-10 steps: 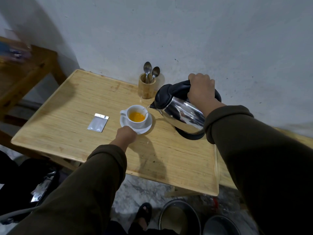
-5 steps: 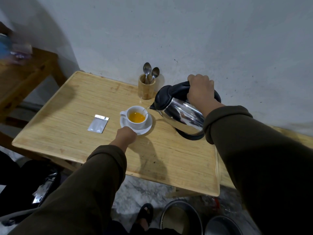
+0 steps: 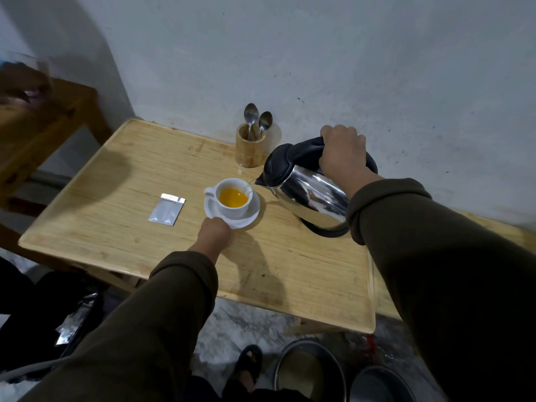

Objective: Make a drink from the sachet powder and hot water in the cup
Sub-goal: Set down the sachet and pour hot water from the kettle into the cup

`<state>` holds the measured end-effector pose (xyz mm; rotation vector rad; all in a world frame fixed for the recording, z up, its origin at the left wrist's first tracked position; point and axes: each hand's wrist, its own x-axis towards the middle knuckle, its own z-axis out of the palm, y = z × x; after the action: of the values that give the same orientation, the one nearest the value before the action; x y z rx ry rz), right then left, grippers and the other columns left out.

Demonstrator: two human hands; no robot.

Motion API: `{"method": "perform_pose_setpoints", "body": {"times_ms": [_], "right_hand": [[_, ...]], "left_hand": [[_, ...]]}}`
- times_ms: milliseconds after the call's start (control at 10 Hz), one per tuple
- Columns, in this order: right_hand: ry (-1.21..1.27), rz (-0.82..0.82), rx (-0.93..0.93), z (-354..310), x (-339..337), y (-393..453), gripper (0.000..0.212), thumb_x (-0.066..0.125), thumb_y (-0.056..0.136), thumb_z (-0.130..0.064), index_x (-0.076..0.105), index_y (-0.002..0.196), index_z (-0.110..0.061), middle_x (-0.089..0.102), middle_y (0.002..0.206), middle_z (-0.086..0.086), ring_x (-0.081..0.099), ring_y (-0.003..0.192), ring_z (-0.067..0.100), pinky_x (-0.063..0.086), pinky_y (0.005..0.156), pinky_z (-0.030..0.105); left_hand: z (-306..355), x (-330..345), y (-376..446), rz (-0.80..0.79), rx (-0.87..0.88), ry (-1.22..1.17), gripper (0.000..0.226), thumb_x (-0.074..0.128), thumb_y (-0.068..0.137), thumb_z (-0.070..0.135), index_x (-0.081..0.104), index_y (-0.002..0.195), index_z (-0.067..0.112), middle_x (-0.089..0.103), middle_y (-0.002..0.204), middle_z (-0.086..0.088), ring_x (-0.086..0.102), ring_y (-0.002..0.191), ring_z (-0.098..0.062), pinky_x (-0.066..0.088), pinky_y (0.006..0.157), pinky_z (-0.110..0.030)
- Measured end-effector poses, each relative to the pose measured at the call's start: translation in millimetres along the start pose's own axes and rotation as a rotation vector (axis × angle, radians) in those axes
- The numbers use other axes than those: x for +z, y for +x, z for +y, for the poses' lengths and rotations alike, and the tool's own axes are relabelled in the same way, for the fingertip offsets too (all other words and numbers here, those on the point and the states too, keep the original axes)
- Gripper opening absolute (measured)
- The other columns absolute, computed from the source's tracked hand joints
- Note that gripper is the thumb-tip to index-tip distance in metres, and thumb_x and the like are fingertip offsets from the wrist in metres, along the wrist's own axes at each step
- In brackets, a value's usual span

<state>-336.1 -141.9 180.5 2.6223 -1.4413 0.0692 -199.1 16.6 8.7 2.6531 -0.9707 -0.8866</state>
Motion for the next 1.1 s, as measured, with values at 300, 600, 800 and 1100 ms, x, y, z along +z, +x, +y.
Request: {"method": "perform_pose_setpoints", "body": {"times_ms": [300,600,800,1100], "right_hand": [[-0.006,-0.001,-0.005,0.4,0.3,1.2,0.029,0.055,0.088,-0.005,0.050,0.117,-0.007,0.057,0.113,0.017,0.051,0.108,0.033,0.041,0.093,0.041],[-0.009,0.002,-0.010,-0.7,-0.1,1.1,0.030,0.054,0.089,-0.005,0.050,0.118,-0.006,0.057,0.114,0.017,0.051,0.109,0.033,0.041,0.094,0.041],[-0.012,0.003,-0.014,-1.2,0.7,0.1,0.030,0.055,0.088,-0.005,0.050,0.118,-0.006,0.057,0.114,0.017,0.051,0.108,0.033,0.041,0.094,0.041],[-0.017,0.009,-0.029,-0.7,1.9,-0.3,0.029,0.052,0.088,-0.003,0.050,0.117,-0.006,0.057,0.113,0.017,0.051,0.107,0.033,0.041,0.093,0.041]], "left_hand": [[1.7,-0.2,0.2,0.001,-0.009,0.011,0.032,0.044,0.094,0.015,0.053,0.121,-0.001,0.059,0.123,-0.017,0.057,0.115,-0.029,0.045,0.092,-0.031],[0.5,-0.1,1.7,-0.014,-0.031,-0.028,0.032,0.045,0.094,0.016,0.053,0.120,0.000,0.060,0.122,-0.016,0.057,0.114,-0.029,0.041,0.083,-0.027],[1.1,0.9,4.3,-0.030,-0.049,-0.059,0.032,0.046,0.094,0.016,0.053,0.120,-0.001,0.059,0.112,-0.017,0.057,0.114,-0.029,0.035,0.077,-0.025],[1.3,0.5,3.0,-0.030,-0.054,0.000,0.035,0.045,0.094,0.017,0.052,0.122,-0.001,0.058,0.126,-0.016,0.056,0.117,-0.030,0.044,0.092,-0.031]]}}
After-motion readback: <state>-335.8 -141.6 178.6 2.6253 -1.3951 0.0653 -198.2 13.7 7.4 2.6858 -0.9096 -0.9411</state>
